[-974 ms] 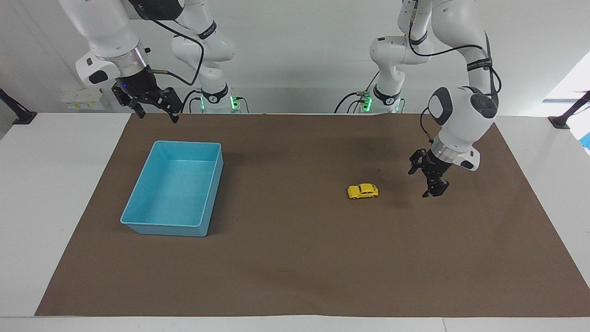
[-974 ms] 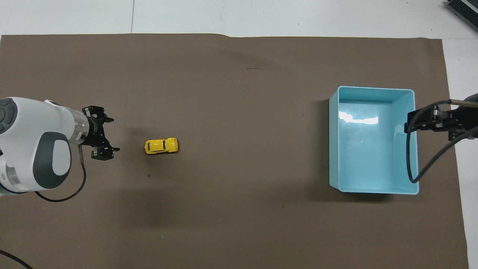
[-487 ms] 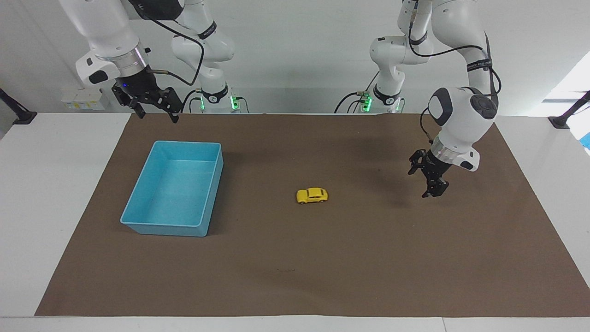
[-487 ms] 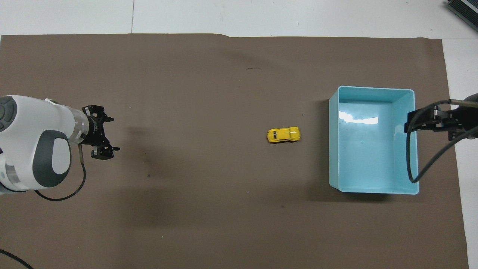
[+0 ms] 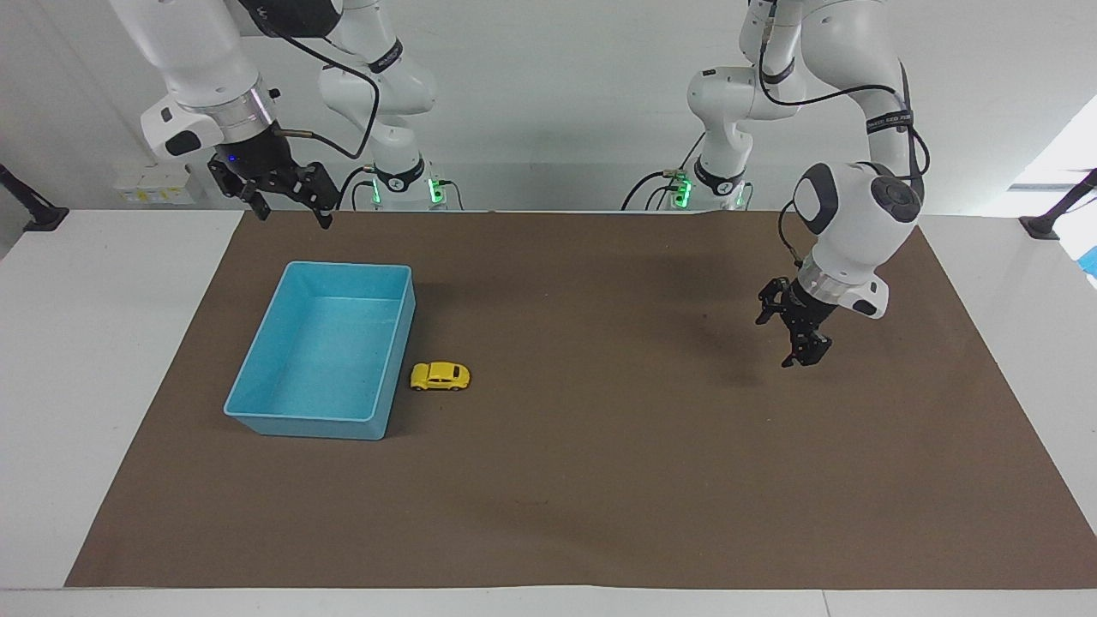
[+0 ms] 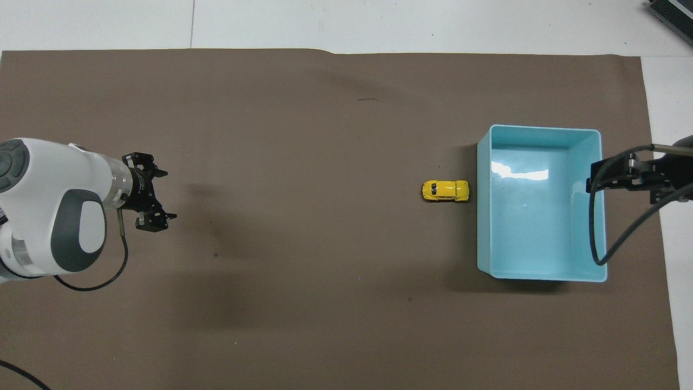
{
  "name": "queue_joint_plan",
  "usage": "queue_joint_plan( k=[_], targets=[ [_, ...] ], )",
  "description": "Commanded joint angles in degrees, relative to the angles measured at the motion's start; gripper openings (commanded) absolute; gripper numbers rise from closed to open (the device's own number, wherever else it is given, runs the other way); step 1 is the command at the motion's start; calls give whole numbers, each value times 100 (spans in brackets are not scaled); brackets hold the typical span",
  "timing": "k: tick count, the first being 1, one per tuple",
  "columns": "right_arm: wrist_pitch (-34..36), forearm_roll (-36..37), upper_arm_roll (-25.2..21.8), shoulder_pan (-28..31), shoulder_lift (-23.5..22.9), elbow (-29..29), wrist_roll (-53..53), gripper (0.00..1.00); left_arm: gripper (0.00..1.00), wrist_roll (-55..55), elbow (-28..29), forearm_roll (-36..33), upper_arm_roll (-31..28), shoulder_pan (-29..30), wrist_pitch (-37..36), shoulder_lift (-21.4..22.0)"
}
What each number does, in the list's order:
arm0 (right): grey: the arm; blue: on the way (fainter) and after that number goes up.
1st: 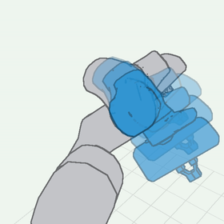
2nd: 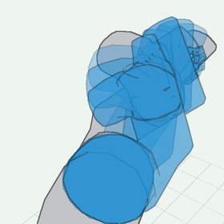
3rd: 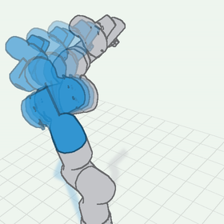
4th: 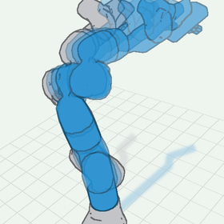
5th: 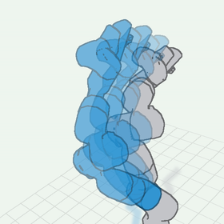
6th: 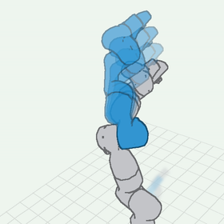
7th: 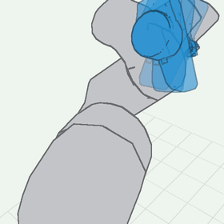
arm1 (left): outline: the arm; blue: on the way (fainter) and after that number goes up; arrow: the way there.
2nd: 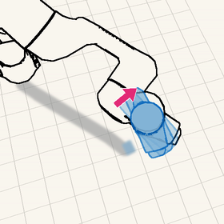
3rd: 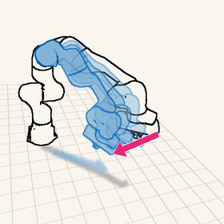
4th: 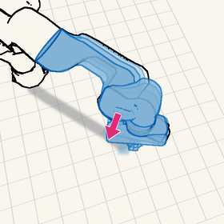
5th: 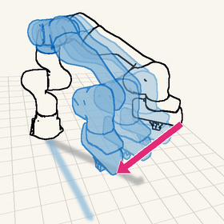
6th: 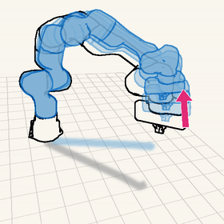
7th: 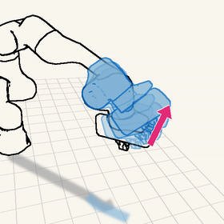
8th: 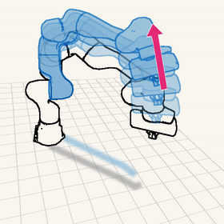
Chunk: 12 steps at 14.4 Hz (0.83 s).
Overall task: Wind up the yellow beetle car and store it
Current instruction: 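Reach the right gripper toward the car while the left gripper withdraws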
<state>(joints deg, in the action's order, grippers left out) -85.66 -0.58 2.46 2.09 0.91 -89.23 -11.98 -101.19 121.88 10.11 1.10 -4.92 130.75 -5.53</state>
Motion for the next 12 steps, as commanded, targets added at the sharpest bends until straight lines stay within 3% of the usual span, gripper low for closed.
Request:
queue_joint_plan(
  k=[1,6,9,12],
  targets=[
    [-11,-3,0,116,50,-33,188,100,100,-94,-94,-79,-5,-26,-111,-62],
    [-398,-83,18,55,-178,-174,241,100,100,-24,-321,-97,-22,-9,-347,70],
    [-539,-83,97,28,-319,-156,-83,100,100,3,-997,-132,-31,79,-1059,140],
    [-767,-56,97,-305,-503,-156,-785,100,100,56,-1499,-202,-40,106,-1324,123]
  ],
)
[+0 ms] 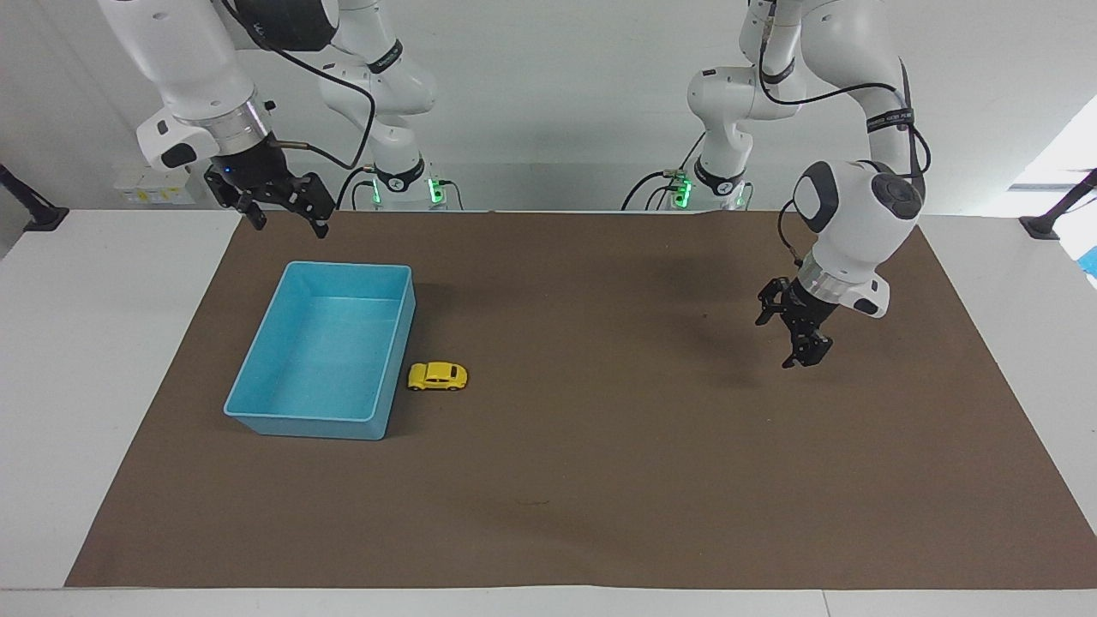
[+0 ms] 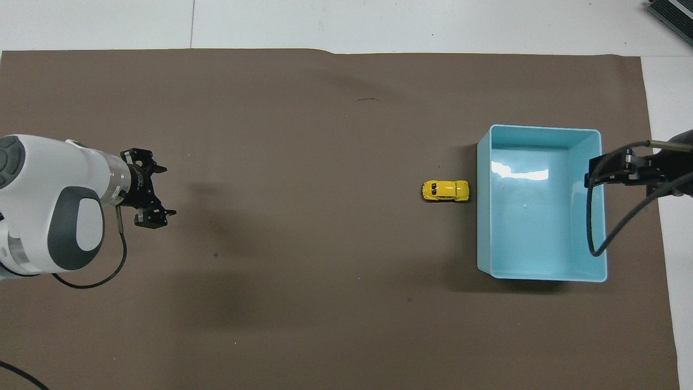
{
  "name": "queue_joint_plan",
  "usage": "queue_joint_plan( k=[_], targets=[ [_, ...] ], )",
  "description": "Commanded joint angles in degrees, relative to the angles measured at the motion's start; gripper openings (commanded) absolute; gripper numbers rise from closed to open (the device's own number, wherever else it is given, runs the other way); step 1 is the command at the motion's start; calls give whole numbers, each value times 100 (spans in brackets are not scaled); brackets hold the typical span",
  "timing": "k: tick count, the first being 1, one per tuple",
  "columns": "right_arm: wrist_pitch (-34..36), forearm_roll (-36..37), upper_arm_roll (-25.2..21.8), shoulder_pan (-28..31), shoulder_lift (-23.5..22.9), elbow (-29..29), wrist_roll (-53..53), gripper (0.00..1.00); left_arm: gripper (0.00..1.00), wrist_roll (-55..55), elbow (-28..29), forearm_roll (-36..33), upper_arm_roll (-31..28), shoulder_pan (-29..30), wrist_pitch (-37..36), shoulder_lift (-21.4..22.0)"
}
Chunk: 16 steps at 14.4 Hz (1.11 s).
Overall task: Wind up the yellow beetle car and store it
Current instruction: 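Reach the right gripper toward the car while the left gripper withdraws, then lower the right gripper onto the yellow car and grasp it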
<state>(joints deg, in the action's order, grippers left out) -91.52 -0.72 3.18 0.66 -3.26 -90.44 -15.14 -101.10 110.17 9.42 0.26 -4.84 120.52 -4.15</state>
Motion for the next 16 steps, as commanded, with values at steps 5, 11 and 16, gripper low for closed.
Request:
queue_joint_plan(
  k=[5,11,16],
  targets=[
    [-647,46,25,-654,-526,-62,-2156,100,100,940,-873,-415,53,89,-643,-6],
    [-1253,327,25,-1032,-825,-351,-4047,100,100,3065,-1454,-432,53,80,-1215,2],
    [-1578,502,24,-1181,-1071,-528,-5776,100,100,6227,-1463,-423,45,80,-1715,301]
  ],
)
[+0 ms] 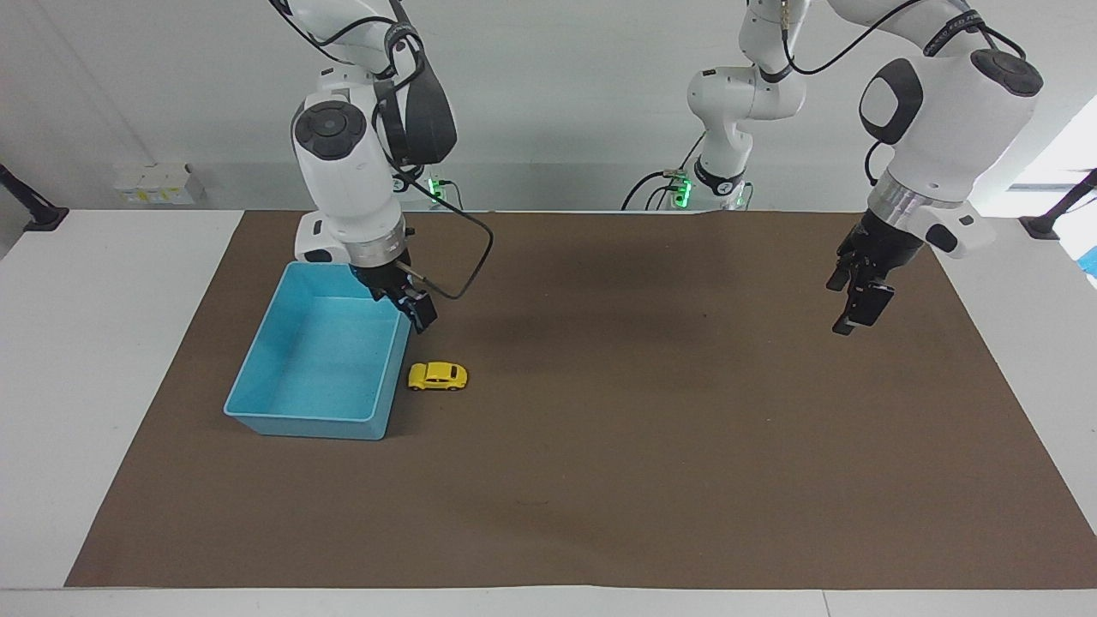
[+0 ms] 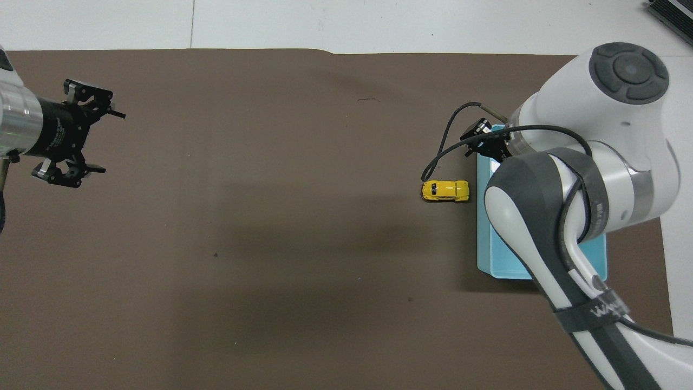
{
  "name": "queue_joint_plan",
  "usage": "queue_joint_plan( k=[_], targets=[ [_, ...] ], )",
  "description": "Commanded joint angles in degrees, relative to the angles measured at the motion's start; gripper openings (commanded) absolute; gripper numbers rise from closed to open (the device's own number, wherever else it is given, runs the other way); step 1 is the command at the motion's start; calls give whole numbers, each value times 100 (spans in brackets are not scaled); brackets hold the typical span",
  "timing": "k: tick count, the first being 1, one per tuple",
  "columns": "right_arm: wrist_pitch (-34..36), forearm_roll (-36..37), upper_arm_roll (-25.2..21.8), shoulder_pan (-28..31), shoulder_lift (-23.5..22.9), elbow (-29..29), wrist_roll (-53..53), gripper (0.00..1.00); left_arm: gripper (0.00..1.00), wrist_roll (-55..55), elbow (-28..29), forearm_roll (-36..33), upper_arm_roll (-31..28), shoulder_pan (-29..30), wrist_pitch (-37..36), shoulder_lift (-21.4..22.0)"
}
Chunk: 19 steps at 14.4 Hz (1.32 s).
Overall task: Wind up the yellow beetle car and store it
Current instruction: 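Lower the right gripper onto the yellow car and grasp it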
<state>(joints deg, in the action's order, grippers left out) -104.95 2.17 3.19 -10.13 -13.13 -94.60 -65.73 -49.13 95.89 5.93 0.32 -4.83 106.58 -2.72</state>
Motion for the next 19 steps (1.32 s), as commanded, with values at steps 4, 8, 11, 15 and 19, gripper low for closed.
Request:
queue_joint_plan(
  k=[4,8,11,15,19],
  targets=[
    [-947,241,24,-130,-259,-471,-2221,100,100,3469,-26,-74,30,96,-515,236],
    [-1466,249,24,-191,-594,-646,-3496,100,100,4365,-35,-337,-23,87,-621,412],
    [-1949,363,15,-314,-700,-1015,-3990,100,100,4606,-166,-557,-41,79,-1112,613],
    [-2696,960,15,-323,-700,-1674,-4668,100,100,4562,-211,-531,-23,52,-1254,667],
    [-2794,996,15,-323,-682,-1755,-4712,41,100,4579,-219,-522,-23,105,-1349,676]
  ],
)
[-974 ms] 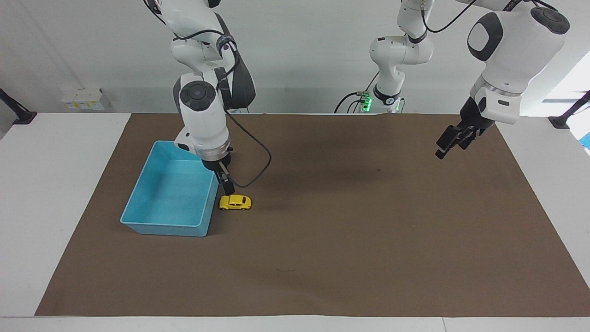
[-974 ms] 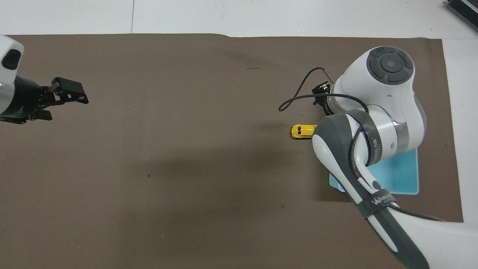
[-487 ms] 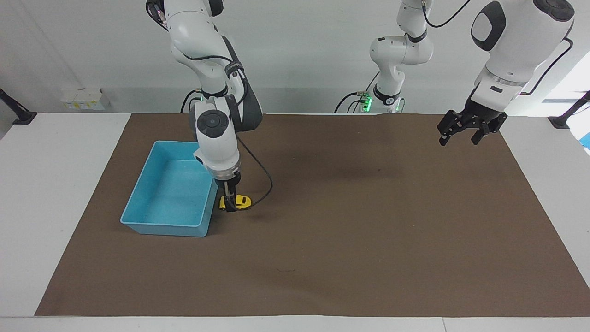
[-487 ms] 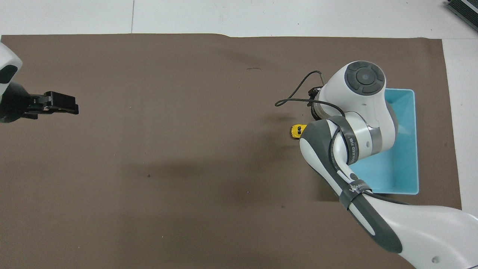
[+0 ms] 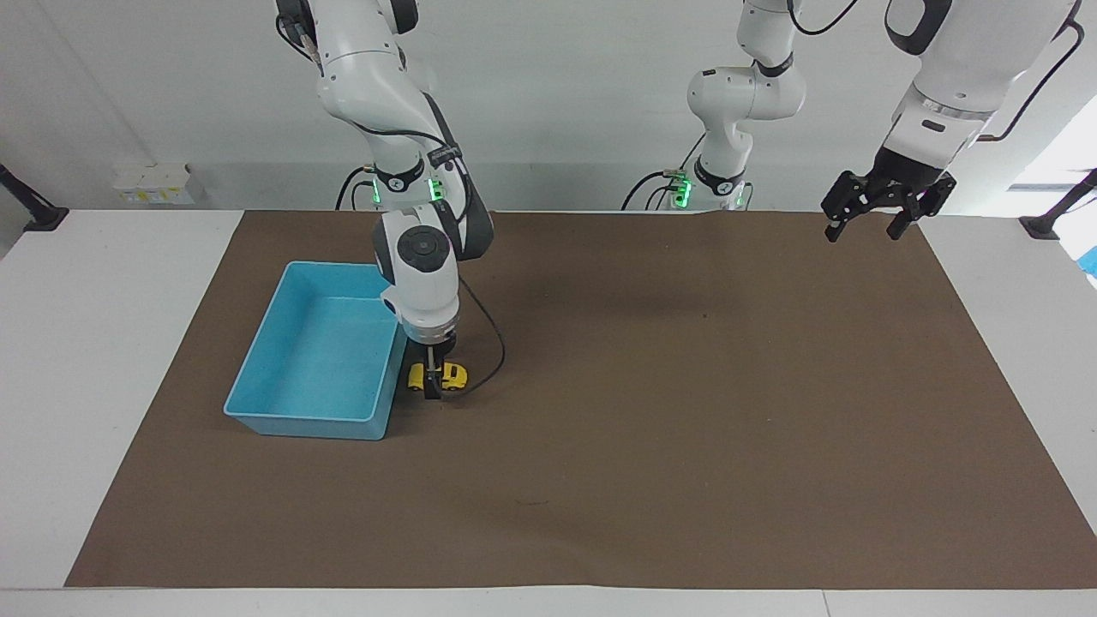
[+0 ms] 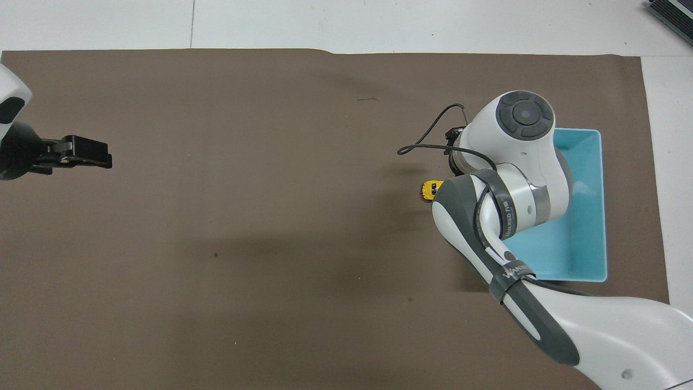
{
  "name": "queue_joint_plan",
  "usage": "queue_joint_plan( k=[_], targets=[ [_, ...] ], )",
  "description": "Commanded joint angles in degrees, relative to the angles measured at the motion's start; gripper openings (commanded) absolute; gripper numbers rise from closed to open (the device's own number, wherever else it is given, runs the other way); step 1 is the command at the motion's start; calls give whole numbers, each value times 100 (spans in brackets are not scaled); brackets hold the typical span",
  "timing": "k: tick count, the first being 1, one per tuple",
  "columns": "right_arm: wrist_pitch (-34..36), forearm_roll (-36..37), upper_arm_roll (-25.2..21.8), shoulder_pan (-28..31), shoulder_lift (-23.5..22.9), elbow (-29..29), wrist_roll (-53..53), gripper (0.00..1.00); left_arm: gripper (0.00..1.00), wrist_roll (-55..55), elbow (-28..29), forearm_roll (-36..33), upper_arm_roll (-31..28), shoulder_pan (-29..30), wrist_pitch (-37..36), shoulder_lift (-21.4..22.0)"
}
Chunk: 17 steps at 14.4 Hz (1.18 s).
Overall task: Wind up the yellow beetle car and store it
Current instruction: 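Lower the right gripper onto the yellow car and grasp it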
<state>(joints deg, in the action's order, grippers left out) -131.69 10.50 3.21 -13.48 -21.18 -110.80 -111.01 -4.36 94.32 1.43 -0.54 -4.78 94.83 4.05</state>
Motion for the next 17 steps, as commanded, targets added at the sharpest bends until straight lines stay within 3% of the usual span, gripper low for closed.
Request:
queue_joint_plan(
  k=[1,10,13,17],
  targets=[
    [-129,154,22,21,114,-135,-193,0,100,128,-63,-72,106,92,-202,61],
    [284,66,40,-277,315,190,-184,0,100,462,-63,-72,107,100,-624,236],
    [704,23,127,-269,789,190,-9,0,100,427,-10,-63,80,101,-606,255],
    [1425,-697,172,-199,1431,208,903,0,100,427,-27,-55,80,109,-606,255]
  ],
)
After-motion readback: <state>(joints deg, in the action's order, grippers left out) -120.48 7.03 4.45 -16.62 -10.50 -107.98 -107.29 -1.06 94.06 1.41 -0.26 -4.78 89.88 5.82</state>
